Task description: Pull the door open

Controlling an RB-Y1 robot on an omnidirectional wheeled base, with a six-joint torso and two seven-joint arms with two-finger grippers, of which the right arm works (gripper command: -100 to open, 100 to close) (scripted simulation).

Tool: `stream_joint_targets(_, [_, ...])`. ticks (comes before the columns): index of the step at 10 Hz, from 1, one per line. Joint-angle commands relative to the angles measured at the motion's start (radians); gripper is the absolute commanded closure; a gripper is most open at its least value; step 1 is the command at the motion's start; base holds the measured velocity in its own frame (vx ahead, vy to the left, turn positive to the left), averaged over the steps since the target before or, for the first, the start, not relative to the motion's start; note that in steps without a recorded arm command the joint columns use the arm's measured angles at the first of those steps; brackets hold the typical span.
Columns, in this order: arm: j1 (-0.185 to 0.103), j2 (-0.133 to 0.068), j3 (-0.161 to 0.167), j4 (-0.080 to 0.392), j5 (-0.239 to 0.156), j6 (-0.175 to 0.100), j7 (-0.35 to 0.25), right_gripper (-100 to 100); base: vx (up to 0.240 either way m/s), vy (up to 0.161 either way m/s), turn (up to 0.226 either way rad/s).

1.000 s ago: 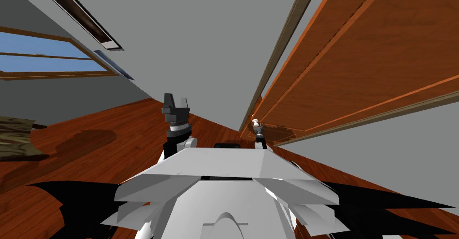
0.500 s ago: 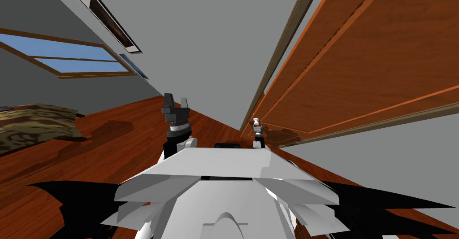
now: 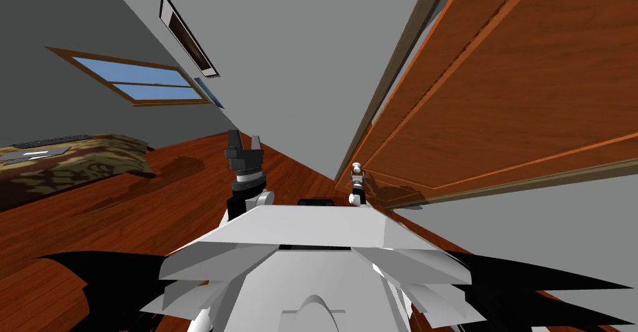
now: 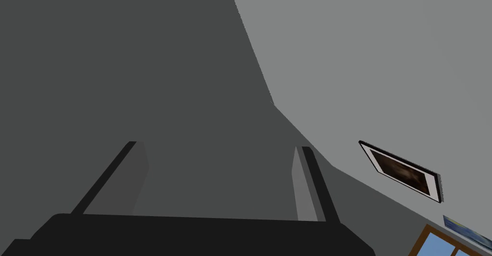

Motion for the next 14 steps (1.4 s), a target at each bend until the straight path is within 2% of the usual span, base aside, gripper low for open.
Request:
stream_joint_targets(1, [-0.005,0.012,-0.003,-0.003,-0.029,0.001,-0.046,-100,-0.116,-0.048,0.131])
stream_joint_targets(7, [-0.018,0.052,-0.011,-0.023,-0.127,0.01,-0.188,-100,-0.116,-0.039,0.139])
stream_joint_targets(14, [-0.029,0.089,-0.019,-0.04,-0.215,0.018,-0.316,-100,-0.114,-0.023,0.104])
